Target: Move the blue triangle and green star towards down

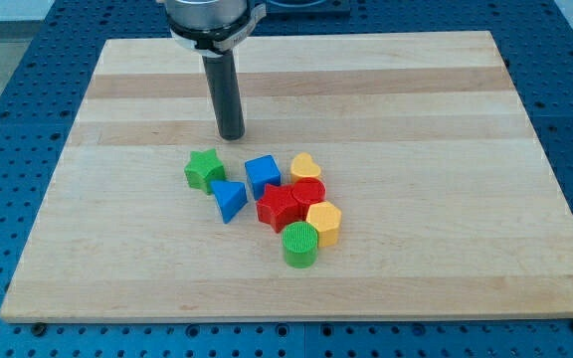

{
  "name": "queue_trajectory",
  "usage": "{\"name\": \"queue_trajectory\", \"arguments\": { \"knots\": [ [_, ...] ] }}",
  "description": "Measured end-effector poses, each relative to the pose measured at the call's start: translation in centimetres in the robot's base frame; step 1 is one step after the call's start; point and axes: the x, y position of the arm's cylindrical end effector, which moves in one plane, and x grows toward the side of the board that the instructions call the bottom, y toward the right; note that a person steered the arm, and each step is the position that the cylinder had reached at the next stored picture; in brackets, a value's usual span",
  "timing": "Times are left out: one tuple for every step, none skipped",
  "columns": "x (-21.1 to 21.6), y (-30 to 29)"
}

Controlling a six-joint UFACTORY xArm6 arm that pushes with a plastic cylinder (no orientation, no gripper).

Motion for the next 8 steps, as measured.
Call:
{"name": "queue_trajectory", "arguments": {
  "knots": [
    [3.4, -1.4],
    [4.8, -1.6],
    [9.5, -2.9],
    [9.8, -3.0],
    [11.6, -4.2],
    [12.9, -3.6],
    [13.0, -3.0],
    [11.6, -1.2]
  ]
}}
